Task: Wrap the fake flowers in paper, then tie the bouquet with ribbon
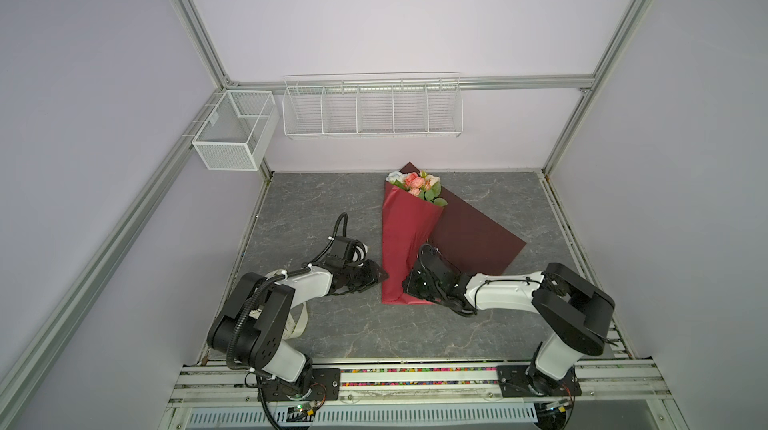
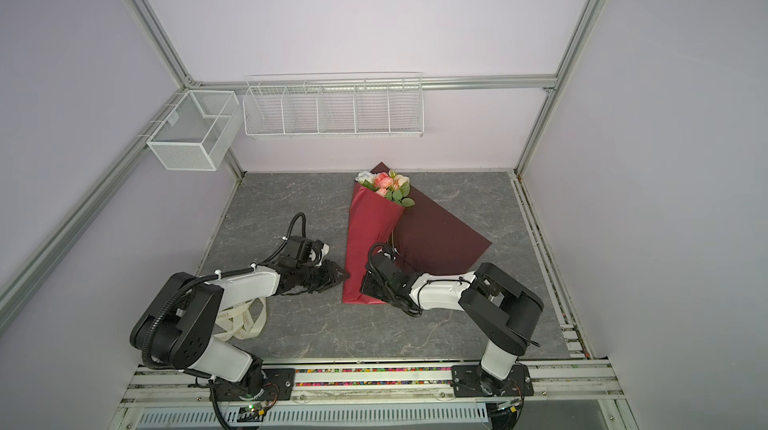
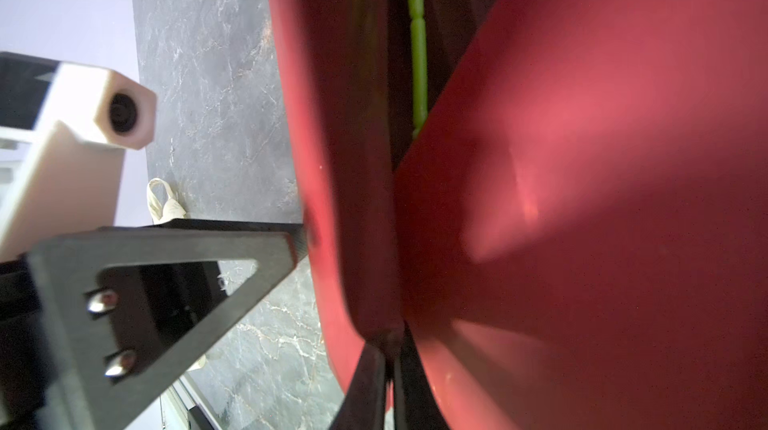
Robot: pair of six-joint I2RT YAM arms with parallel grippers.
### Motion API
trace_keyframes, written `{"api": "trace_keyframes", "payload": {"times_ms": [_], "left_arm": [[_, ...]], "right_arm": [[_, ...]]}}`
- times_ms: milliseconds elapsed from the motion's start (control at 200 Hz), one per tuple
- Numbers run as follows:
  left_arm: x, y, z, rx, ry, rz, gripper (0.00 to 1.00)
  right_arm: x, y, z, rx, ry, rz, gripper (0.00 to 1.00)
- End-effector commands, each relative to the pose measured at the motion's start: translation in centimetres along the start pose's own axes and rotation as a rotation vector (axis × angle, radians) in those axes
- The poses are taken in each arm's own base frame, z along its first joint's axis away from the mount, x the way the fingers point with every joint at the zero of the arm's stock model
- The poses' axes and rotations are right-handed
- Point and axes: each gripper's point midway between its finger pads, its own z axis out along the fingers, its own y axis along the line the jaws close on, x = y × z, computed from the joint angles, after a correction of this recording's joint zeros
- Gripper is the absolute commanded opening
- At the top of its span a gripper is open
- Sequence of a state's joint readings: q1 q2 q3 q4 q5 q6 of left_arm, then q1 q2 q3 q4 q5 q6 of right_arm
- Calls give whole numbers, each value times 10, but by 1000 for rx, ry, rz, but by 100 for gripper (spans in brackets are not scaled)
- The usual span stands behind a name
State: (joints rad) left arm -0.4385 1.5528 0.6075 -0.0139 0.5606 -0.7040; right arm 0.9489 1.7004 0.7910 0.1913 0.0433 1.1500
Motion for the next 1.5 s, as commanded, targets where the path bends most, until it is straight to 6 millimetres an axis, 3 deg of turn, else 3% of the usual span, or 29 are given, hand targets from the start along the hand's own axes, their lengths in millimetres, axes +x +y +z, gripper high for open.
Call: {"api": "trace_keyframes", "payload": {"times_ms": [0, 460, 600, 890, 1010, 1100, 1170, 1200, 1230, 1310, 1495], "left_arm": [[4, -2, 7, 40, 24, -9, 42], [12, 3, 16, -20, 33, 18, 31], [14, 10, 19, -62, 46, 26, 29], [23, 19, 29, -132, 99, 78, 26], [25, 21, 31, -155, 105, 99, 26], [27, 20, 31, -158, 112, 111, 26], [26, 20, 30, -165, 109, 119, 26], [26, 21, 29, -170, 109, 122, 26], [26, 21, 29, -172, 112, 128, 26], [28, 21, 30, -178, 124, 137, 26], [30, 17, 29, -163, 131, 156, 25]], "right_arm": [[8, -14, 5, 45, 30, 32, 12], [17, -27, 6, 52, 35, 95, 7], [18, -28, 3, 62, 35, 101, 12], [1, -25, -37, 81, -42, 80, 31], [-11, -12, -61, 76, -92, 45, 34], [-21, 8, -71, 47, -114, -19, 36], [-25, 25, -67, 20, -85, -63, 33], [-23, 22, -60, 42, -63, -66, 30], [-29, 34, -58, 25, -65, -63, 28], [-31, 43, -40, -1, -28, -64, 23], [-30, 22, -9, 50, 19, -1, 20]]}}
